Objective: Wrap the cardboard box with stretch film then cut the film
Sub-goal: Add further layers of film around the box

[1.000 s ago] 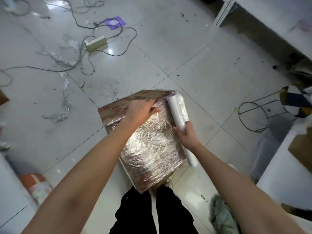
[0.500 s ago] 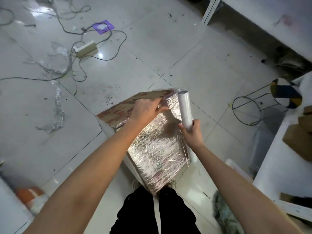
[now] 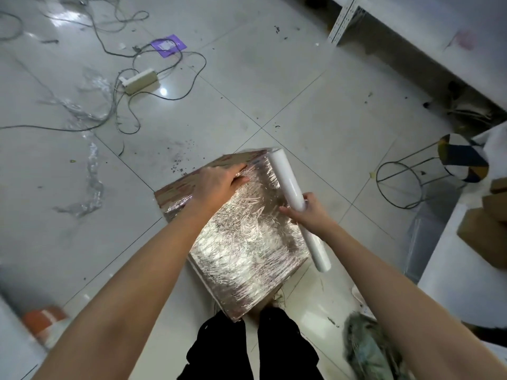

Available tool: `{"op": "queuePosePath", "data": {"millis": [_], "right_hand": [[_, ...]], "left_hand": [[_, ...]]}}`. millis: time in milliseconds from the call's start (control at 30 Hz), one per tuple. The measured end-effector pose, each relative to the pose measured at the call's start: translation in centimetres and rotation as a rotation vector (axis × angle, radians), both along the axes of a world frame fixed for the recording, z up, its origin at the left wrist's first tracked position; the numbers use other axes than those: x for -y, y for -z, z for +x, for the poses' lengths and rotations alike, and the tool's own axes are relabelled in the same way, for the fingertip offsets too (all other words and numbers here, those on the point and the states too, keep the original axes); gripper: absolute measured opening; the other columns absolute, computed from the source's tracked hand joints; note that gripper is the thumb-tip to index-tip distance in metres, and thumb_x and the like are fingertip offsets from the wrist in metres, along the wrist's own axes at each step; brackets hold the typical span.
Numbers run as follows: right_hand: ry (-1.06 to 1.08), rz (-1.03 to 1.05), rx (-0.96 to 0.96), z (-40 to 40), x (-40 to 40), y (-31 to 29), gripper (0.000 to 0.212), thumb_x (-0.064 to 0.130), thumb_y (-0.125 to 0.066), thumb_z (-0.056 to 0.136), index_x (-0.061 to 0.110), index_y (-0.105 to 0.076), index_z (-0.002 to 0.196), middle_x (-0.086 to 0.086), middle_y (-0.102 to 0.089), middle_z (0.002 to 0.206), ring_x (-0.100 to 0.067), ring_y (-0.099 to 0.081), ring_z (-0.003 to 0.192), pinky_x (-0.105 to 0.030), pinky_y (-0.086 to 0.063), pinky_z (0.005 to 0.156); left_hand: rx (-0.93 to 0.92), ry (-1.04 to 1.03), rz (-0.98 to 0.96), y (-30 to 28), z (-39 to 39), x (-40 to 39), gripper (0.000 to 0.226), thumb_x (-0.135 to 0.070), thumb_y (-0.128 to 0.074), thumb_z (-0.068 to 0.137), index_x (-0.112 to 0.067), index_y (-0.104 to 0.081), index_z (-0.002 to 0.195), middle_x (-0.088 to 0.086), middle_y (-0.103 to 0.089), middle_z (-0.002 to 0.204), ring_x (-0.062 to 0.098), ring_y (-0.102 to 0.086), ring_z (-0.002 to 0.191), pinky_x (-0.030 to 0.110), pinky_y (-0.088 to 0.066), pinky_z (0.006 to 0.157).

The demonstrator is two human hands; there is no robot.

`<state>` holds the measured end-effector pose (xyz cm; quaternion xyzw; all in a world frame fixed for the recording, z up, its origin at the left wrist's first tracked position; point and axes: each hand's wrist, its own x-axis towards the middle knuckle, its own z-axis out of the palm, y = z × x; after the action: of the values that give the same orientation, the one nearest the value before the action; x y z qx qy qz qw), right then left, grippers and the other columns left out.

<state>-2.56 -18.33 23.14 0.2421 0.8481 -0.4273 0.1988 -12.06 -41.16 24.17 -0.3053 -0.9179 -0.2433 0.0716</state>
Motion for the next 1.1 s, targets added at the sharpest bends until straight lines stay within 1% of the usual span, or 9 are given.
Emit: {"op": "queuePosePath", "data": {"millis": [167,233,300,367,467,633,800,933,1100], "right_hand": [[-0.034,-0.060,-0.019,0.0,-0.9,-0.2,0.015,0.026,-0.049,0.095,0.013,-0.047,0.088,0.001,-0.049,0.079,-0.022,-0.048,0.080,-0.029,-0.040,0.066],[-0.042,-0.023,-0.067,-0.1,-1.2,-0.1,0.016,0.026,-0.048,0.096,0.013,-0.043,0.087,0.005,-0.042,0.075,-0.017,-0.042,0.072,-0.025,-0.033,0.059],[-0.081,0.059,-0.131,-0.3,-1.7,0.2,0.023,0.030,-0.054,0.093,0.011,-0.042,0.094,0.006,-0.043,0.073,-0.012,-0.041,0.066,-0.028,-0.032,0.056],[-0.078,0.103,-0.170,-0.6,-2.3,0.5,0.031,0.034,-0.059,0.090,0.011,-0.039,0.095,0.004,-0.044,0.071,-0.013,-0.042,0.062,-0.033,-0.032,0.056],[-0.035,0.138,-0.188,-1.4,-3.3,1.2,0.044,0.040,-0.067,0.083,0.012,-0.035,0.095,-0.001,-0.048,0.073,-0.022,-0.049,0.064,-0.035,-0.037,0.059],[-0.086,0.157,-0.148,-3.6,-5.3,2.2,0.062,0.049,-0.071,0.076,0.007,-0.047,0.113,-0.011,-0.060,0.104,-0.029,-0.058,0.093,-0.036,-0.046,0.074],[-0.241,0.150,-0.138,-5.1,-6.4,3.4,0.061,0.060,-0.068,0.072,0.006,-0.058,0.100,-0.013,-0.060,0.097,-0.029,-0.059,0.086,-0.037,-0.048,0.071],[-0.288,0.113,-0.156,-6.0,-6.5,3.4,0.056,0.053,-0.068,0.077,0.007,-0.053,0.105,-0.006,-0.050,0.099,-0.022,-0.052,0.083,-0.031,-0.039,0.068],[-0.338,0.048,-0.110,-6.7,-7.0,3.8,0.054,0.058,-0.068,0.074,0.015,-0.055,0.104,0.001,-0.064,0.091,-0.020,-0.061,0.084,-0.036,-0.049,0.073]], "left_hand": [[0.056,-0.009,0.012,0.3,-0.2,-0.1,0.039,-0.037,-0.074,0.076,-0.008,-0.072,0.103,-0.004,-0.048,0.038,0.007,-0.030,0.031,0.016,-0.035,0.049],[0.042,-0.016,0.009,0.3,-0.4,-0.1,0.043,-0.042,-0.066,0.082,-0.010,-0.070,0.109,-0.001,-0.056,0.044,0.011,-0.043,0.032,0.020,-0.045,0.047],[0.068,-0.064,-0.048,0.2,-0.5,-0.1,0.048,-0.049,-0.055,0.087,-0.016,-0.064,0.120,0.004,-0.063,0.054,0.016,-0.056,0.043,0.030,-0.053,0.060],[0.133,-0.115,-0.142,0.4,-0.6,-0.1,0.061,-0.060,-0.033,0.089,-0.021,-0.057,0.128,0.006,-0.066,0.063,0.019,-0.060,0.051,0.032,-0.055,0.065],[0.124,-0.109,-0.130,0.4,-0.8,-0.1,0.083,-0.072,-0.009,0.085,-0.020,-0.058,0.127,0.003,-0.067,0.066,0.018,-0.059,0.048,0.032,-0.056,0.060],[0.134,-0.166,-0.093,0.0,-0.9,-0.7,0.059,-0.060,-0.030,0.090,-0.023,-0.061,0.123,0.001,-0.068,0.066,0.013,-0.053,0.046,0.026,-0.053,0.064],[-0.003,-0.155,-0.080,0.0,0.3,-1.1,0.032,-0.031,-0.049,0.095,-0.010,-0.067,0.111,0.005,-0.073,0.081,0.018,-0.065,0.054,0.027,-0.053,0.060],[-0.030,-0.223,-0.124,0.1,0.2,-1.3,0.042,-0.036,-0.043,0.094,-0.005,-0.065,0.112,0.010,-0.072,0.093,0.025,-0.068,0.063,0.036,-0.057,0.060],[-0.063,-0.250,-0.165,0.6,0.1,-1.0,0.042,-0.037,-0.044,0.093,-0.005,-0.069,0.104,0.007,-0.068,0.083,0.025,-0.064,0.055,0.035,-0.056,0.048]]}}
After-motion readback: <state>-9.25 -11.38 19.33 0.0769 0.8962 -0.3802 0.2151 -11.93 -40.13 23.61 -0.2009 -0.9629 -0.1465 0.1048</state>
